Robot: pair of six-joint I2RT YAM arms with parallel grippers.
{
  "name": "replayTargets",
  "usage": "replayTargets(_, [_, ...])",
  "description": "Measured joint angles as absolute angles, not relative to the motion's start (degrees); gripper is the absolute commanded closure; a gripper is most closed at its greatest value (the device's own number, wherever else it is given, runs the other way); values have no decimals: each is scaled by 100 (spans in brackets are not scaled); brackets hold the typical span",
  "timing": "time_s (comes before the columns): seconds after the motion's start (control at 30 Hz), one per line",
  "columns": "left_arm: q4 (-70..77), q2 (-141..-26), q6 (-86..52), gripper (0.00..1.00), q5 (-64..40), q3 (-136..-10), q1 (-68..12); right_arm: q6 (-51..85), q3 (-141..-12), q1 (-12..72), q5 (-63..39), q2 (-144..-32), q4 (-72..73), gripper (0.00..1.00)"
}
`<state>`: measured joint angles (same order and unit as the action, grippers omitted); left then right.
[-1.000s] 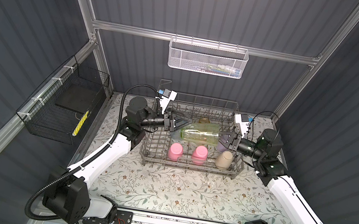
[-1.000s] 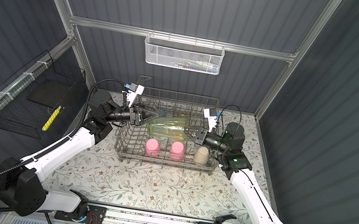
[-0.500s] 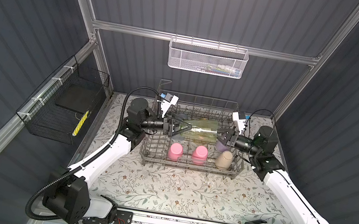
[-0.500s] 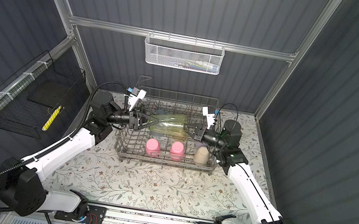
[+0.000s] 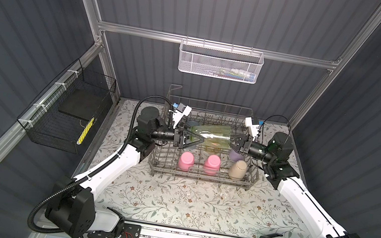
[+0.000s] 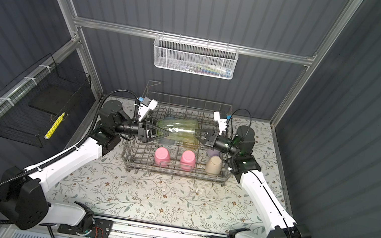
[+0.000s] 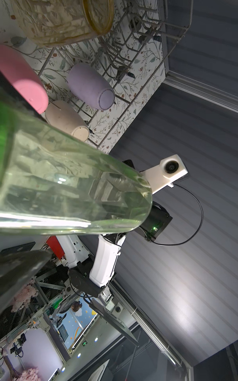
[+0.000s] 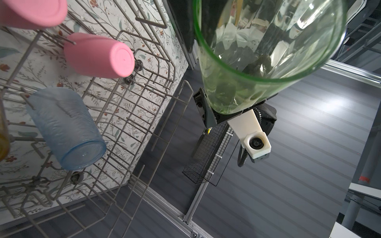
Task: Load cups into a dish rack
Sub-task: Place the cup upside down at the dish rack.
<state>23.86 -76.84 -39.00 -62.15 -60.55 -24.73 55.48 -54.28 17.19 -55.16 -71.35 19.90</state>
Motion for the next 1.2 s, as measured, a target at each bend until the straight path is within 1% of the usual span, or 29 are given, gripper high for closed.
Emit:
replayTargets(0.2, [2412,-7684,-3900,20,-6217,-6055,-2534,5623,-5428,1719,-5596,-7148,2071,100])
replayTargets(0.47, [2547,-7686,-3909,18,-6204,-6040,-2585,5660,-5428,1723,-5660,-7170,2191,100])
replayTargets(1.03, [2644,-7607,-3920,18,-6195,-6020,-2596,5610,-5426,1723,-5638,-7039,2117,100])
replayTargets(1.2, [2644,-7561,-3920,16,-6195,-5951,-2596,5594,-5408,1717,-5636,-6989,2053,100])
